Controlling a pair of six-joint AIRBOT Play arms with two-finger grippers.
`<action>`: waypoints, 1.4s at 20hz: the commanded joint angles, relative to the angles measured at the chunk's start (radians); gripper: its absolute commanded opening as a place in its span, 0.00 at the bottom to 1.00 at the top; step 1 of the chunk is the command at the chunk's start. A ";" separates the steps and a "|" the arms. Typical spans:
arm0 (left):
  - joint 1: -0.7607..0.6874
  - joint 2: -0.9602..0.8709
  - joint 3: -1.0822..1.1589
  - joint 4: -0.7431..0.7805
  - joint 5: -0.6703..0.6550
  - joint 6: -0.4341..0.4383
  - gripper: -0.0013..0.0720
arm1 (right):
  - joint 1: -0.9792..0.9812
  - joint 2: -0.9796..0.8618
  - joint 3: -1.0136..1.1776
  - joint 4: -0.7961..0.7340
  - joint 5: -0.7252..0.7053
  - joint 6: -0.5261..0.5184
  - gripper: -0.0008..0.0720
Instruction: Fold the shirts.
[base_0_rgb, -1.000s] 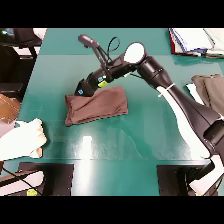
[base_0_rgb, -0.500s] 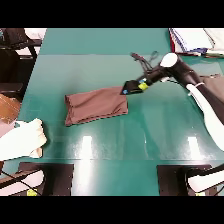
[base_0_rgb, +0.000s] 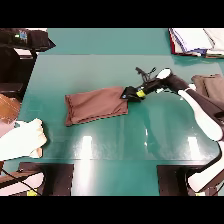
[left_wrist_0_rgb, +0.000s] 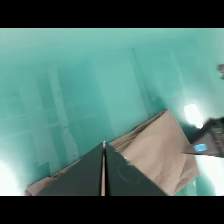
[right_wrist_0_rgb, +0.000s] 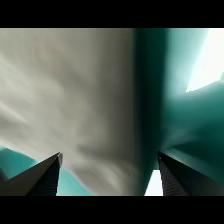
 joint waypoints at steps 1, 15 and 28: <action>-0.035 -0.008 0.000 -0.001 0.006 0.002 0.05 | 0.072 -0.108 0.097 0.090 0.005 0.001 0.64; -0.227 -0.009 0.000 -0.044 0.021 0.054 0.05 | -0.326 0.159 0.437 -0.421 0.080 0.152 0.03; -0.260 -0.012 0.000 -0.053 0.031 0.045 0.05 | -0.928 0.267 0.437 -0.410 0.054 0.190 0.03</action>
